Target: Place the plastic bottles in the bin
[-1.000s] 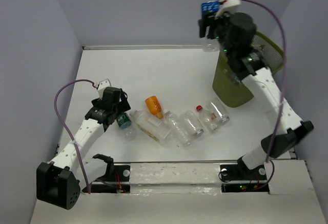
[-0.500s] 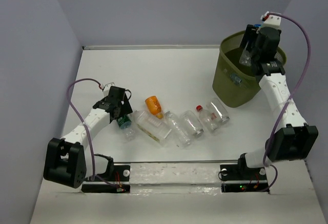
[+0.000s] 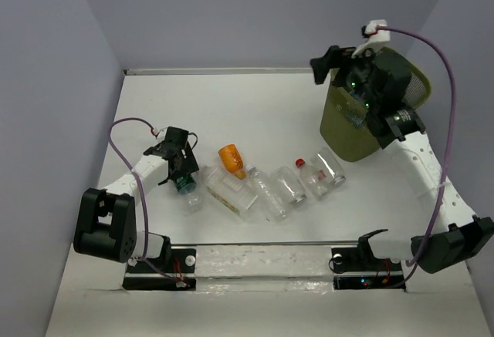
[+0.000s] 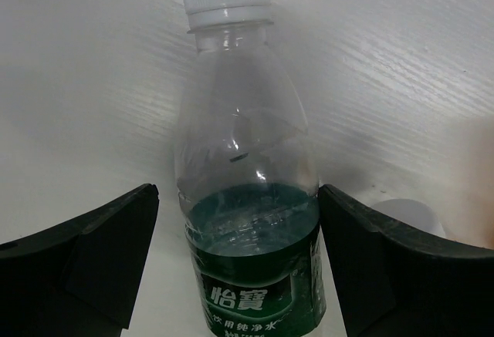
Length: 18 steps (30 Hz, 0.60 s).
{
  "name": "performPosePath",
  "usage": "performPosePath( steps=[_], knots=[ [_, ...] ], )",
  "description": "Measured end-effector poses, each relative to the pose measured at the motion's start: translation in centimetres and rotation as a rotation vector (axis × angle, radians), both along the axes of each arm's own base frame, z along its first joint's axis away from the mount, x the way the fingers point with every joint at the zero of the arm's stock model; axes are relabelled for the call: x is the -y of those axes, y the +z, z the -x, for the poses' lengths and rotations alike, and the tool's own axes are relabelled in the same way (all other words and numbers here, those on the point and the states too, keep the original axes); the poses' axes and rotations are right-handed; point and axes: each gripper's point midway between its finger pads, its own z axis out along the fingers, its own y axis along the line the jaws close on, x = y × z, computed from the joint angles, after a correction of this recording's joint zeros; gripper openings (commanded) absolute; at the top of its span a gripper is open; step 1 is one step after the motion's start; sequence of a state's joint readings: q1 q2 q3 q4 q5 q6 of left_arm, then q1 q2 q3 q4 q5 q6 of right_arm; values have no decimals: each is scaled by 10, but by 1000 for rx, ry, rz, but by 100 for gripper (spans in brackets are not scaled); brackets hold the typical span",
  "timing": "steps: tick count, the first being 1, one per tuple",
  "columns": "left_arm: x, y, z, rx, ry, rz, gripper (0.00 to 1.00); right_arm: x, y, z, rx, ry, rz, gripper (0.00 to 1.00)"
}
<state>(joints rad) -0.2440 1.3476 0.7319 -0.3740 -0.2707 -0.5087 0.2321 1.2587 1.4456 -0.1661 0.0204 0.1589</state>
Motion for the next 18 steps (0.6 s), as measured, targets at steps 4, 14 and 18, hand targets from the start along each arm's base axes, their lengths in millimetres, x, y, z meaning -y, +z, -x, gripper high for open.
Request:
performPosePath(
  steps=[4, 14, 18],
  knots=[
    [-4, -1, -1, -6, 12, 3, 78, -111, -35, 14, -72, 332, -1, 92],
    [-7, 2, -4, 10, 13, 4, 63, -256, -270, 43, -583, 651, 145, 98],
    [-7, 25, -6, 86, 15, 17, 62, -269, -311, 51, -672, 682, 164, 97]
  ],
)
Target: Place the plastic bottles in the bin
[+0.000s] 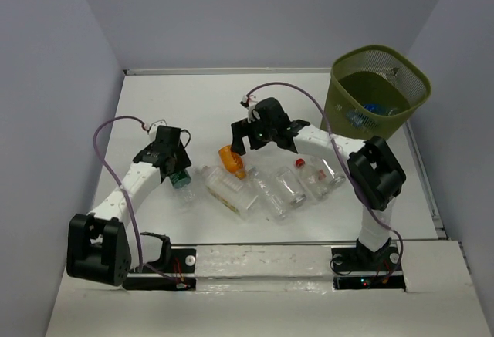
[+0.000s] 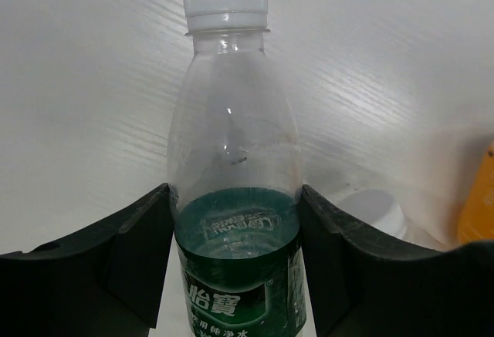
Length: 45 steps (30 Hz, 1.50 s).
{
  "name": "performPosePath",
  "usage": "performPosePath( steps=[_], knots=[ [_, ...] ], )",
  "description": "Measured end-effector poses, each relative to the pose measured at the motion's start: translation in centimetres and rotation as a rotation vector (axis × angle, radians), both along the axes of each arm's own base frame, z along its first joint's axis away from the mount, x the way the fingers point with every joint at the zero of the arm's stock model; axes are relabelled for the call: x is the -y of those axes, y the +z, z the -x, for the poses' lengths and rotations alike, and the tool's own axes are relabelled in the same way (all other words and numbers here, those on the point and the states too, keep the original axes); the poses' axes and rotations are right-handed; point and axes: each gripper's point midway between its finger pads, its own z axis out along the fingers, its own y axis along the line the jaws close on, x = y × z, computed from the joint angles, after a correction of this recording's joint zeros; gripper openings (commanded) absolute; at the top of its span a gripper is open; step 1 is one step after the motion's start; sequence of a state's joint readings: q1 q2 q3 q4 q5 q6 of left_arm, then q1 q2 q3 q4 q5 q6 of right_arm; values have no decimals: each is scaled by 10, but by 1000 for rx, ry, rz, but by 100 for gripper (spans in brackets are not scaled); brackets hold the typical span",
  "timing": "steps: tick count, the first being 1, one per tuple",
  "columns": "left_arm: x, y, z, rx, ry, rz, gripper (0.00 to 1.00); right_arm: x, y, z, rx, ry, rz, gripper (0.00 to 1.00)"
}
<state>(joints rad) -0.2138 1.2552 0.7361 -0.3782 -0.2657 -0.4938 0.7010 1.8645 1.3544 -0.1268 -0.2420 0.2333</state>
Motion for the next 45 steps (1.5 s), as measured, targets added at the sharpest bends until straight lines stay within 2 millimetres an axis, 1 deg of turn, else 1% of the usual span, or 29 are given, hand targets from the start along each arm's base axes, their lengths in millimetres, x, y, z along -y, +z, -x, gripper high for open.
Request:
performPosePath(
  steps=[1, 3, 4, 5, 7, 9, 11, 12, 14, 15, 20, 21, 24, 28, 30, 33, 34, 35, 37, 39, 40, 41, 42, 43, 44, 45],
  knots=[
    [0, 11, -1, 36, 1, 6, 62, -4, -8, 1, -13, 8, 7, 97],
    [0, 36, -4, 110, 3, 19, 62, -9, -15, 0, -27, 14, 9, 96],
    [0, 47, -6, 145, 4, 25, 62, -12, -17, -1, -33, 20, 5, 96],
    [0, 65, -9, 191, 5, 32, 62, -14, -18, -1, -37, 24, 3, 96],
    [1, 88, -14, 248, 4, 40, 61, -22, -22, 0, -48, 39, -3, 95],
    [1, 116, -19, 321, 3, 50, 61, -29, -26, 1, -57, 50, -8, 94],
    [0, 139, -20, 386, 2, 57, 61, -36, -31, 2, -67, 60, -8, 92],
    [0, 147, -19, 408, 2, 61, 61, -39, -37, 3, -77, 65, -5, 91],
    [-1, 157, -16, 440, -2, 66, 61, -44, -44, 4, -91, 71, -1, 90],
    [-1, 160, -15, 450, -4, 68, 61, -46, -48, 2, -96, 72, 0, 86],
    [0, 173, -11, 477, -15, 78, 61, -51, -63, -2, -124, 63, 6, 66],
    [1, 176, -12, 484, -16, 80, 61, -52, -63, -3, -125, 60, 4, 58],
    [1, 188, -13, 513, -19, 86, 61, -55, -57, -7, -116, 49, -10, 48],
    [3, 209, -15, 562, -26, 102, 61, -62, -38, -22, -63, 22, -38, 45],
    [6, 218, -17, 586, -35, 116, 61, -65, -22, -34, -18, -1, -50, 44],
    [9, 222, -17, 600, -48, 132, 61, -66, 3, -47, 52, -31, -64, 43],
    [10, 223, -17, 602, -50, 138, 61, -65, 20, -52, 91, -47, -74, 43],
    [11, 223, -17, 602, -54, 142, 61, -63, 32, -56, 118, -58, -80, 43],
    [15, 225, -17, 604, -64, 160, 61, -50, 69, -65, 194, -95, -99, 43],
    [19, 230, -18, 613, -74, 178, 60, -30, 117, -74, 282, -141, -129, 43],
    [21, 235, -19, 621, -82, 189, 60, -10, 149, -81, 338, -182, -152, 43],
    [24, 240, -20, 632, -88, 200, 59, 13, 190, -85, 408, -229, -186, 43],
    [26, 246, -21, 644, -95, 210, 59, 32, 205, -93, 435, -270, -196, 43],
    [31, 254, -22, 665, -105, 224, 59, 71, 239, -105, 510, -353, -209, 43],
    [35, 259, -23, 676, -114, 232, 59, 120, 275, -114, 590, -461, -217, 43],
    [40, 267, -24, 697, -127, 245, 59, 157, 298, -119, 649, -547, -210, 43]
  ],
)
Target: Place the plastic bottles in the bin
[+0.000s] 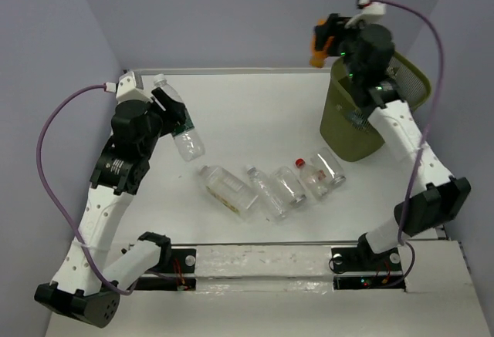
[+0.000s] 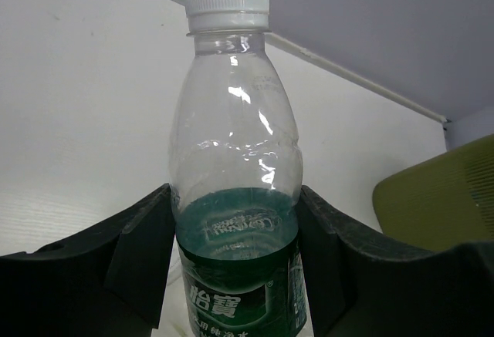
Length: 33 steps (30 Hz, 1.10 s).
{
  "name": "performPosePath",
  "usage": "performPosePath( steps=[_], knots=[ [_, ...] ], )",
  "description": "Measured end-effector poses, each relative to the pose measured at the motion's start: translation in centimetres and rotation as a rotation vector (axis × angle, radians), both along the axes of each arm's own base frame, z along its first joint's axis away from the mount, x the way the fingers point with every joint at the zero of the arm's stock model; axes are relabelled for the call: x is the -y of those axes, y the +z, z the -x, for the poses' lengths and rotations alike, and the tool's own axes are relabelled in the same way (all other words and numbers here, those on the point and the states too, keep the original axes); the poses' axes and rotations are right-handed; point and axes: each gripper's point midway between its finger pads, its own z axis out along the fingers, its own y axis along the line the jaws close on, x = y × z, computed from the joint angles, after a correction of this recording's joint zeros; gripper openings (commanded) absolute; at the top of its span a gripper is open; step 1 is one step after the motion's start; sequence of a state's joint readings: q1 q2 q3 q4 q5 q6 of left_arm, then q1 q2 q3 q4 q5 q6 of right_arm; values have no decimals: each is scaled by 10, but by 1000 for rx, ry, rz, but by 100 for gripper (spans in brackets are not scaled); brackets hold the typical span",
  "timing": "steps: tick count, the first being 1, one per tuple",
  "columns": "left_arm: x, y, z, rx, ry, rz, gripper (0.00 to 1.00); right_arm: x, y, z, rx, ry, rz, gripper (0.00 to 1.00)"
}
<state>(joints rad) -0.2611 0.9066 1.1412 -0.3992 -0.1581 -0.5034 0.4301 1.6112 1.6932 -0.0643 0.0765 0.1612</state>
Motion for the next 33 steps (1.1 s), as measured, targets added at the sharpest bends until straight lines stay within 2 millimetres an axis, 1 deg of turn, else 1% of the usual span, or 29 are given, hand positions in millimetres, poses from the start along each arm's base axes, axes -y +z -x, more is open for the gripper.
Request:
performPosePath(
  steps=[1, 2, 3, 4, 5, 6, 7, 9, 10, 11, 12, 13, 14, 15, 16, 18, 19, 20, 21, 22, 23, 24, 25, 26, 27, 28, 30, 31, 33],
  knots=[
    [8, 8, -1, 20, -23, 11, 59, 40, 24, -1, 51, -96, -12, 43],
    [15, 15, -1, 35, -41, 19, 59, 86, 46, -1, 102, -214, -20, 43],
    [20, 21, -2, 48, -54, 25, 59, 136, 68, 6, 153, -342, -33, 43],
    [27, 27, -3, 58, -70, 31, 59, 163, 79, 13, 181, -419, -42, 43],
    [37, 34, -4, 71, -94, 38, 59, 181, 83, 20, 191, -471, -46, 43],
    [48, 42, -7, 81, -115, 41, 59, 198, 86, 28, 203, -516, -52, 47],
    [57, 48, -9, 90, -132, 45, 59, 207, 84, 32, 201, -541, -52, 51],
    [77, 62, -14, 111, -165, 54, 59, 224, 68, 35, 167, -591, -46, 68],
    [93, 70, -17, 122, -190, 58, 59, 230, 58, 33, 146, -608, -40, 88],
    [103, 75, -18, 125, -208, 60, 59, 236, 42, 29, 106, -626, -31, 94],
    [115, 82, -21, 136, -220, 63, 59, 239, 28, 26, 72, -635, -18, 96],
    [122, 86, -23, 141, -230, 65, 59, 242, 16, 23, 37, -644, -20, 97],
    [134, 93, -26, 153, -238, 69, 59, 241, -2, 21, -15, -639, -4, 97],
    [145, 102, -27, 166, -249, 75, 59, 239, -14, 20, -52, -630, 6, 97],
    [157, 107, -30, 175, -264, 80, 59, 238, -20, 21, -77, -622, 8, 96],
    [181, 121, -31, 194, -285, 82, 59, 230, -26, 28, -101, -583, -6, 94],
    [198, 135, -35, 226, -297, 98, 59, 227, -25, 36, -103, -567, -16, 92],
    [213, 142, -35, 237, -313, 97, 59, 222, -20, 47, -93, -538, -40, 89],
    [229, 154, -37, 263, -321, 101, 59, 216, -19, 59, -87, -505, -60, 86],
    [244, 165, -39, 289, -327, 109, 59, 211, -12, 78, -67, -476, -91, 77],
    [257, 171, -41, 306, -335, 115, 59, 206, -2, 95, -39, -446, -115, 71],
    [266, 174, -43, 315, -335, 108, 59, 200, 16, 119, 15, -406, -160, 61],
    [279, 183, -44, 340, -335, 112, 59, 195, 29, 137, 64, -370, -196, 38],
    [297, 190, -47, 369, -337, 115, 59, 188, 38, 156, 106, -326, -236, 27],
    [309, 196, -50, 395, -335, 127, 59, 182, 40, 174, 132, -284, -271, 19],
    [315, 196, -52, 405, -332, 124, 59, 174, 45, 197, 170, -233, -303, 9],
    [333, 195, -58, 435, -317, 118, 59, 164, 49, 229, 218, -157, -343, 5],
    [341, 195, -62, 452, -308, 118, 59, 159, 45, 238, 222, -125, -357, 4],
    [357, 186, -71, 475, -289, 113, 59, 152, 32, 248, 206, -87, -370, 4]
  ],
)
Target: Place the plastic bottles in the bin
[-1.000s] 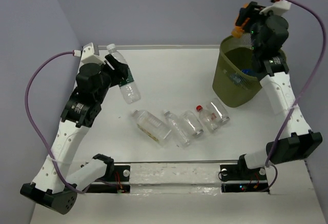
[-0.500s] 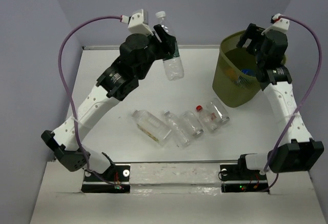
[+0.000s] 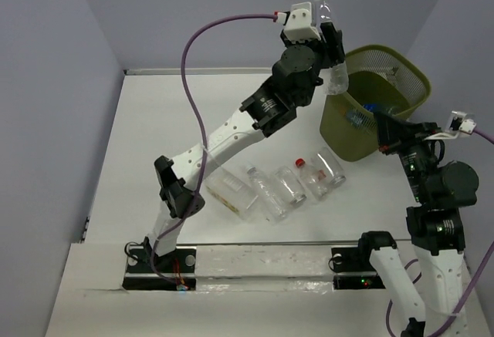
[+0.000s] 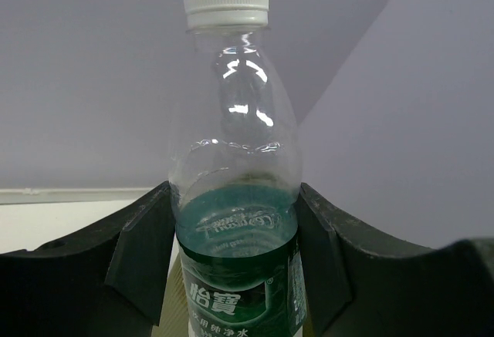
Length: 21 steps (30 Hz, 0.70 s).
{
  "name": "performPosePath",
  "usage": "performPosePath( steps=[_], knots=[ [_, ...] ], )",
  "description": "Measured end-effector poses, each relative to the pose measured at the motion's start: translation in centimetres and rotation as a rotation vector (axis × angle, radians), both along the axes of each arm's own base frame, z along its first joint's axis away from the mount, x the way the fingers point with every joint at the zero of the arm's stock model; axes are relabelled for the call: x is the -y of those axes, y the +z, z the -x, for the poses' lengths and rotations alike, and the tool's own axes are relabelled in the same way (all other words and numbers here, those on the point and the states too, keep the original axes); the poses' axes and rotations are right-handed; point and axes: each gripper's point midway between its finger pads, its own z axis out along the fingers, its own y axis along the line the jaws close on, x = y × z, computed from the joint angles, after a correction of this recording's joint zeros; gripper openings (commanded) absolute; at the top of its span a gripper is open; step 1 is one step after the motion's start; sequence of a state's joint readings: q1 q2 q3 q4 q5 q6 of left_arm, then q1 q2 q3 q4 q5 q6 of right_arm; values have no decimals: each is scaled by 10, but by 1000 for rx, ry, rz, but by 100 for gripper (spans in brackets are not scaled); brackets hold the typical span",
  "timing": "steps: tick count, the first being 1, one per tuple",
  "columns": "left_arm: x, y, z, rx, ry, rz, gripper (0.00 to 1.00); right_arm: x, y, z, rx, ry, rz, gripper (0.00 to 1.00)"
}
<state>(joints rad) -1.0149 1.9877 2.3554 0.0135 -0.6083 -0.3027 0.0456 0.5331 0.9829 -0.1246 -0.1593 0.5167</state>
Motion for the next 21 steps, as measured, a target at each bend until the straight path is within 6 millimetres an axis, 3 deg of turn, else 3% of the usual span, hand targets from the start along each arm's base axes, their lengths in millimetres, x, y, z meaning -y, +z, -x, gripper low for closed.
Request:
performPosePath(
  steps=[5, 13, 15, 16, 18, 21],
  knots=[
    [31, -29, -24, 31, 31, 9, 57, -14, -57, 15, -115, 87, -10, 4],
    [75, -42, -44, 129, 12, 134, 57, -29, -75, 32, -137, 177, -2, 4],
    [84, -47, -44, 149, -1, 153, 69, -32, -81, 32, -152, 192, 0, 4],
    [91, -52, -45, 158, -11, 161, 83, -32, -83, 32, -160, 197, 0, 4],
    [100, -62, -46, 168, -24, 154, 99, -33, -87, 32, -175, 202, 5, 4],
    [113, -79, -48, 174, -45, 143, 99, -34, -90, 33, -181, 206, 20, 4]
  ],
)
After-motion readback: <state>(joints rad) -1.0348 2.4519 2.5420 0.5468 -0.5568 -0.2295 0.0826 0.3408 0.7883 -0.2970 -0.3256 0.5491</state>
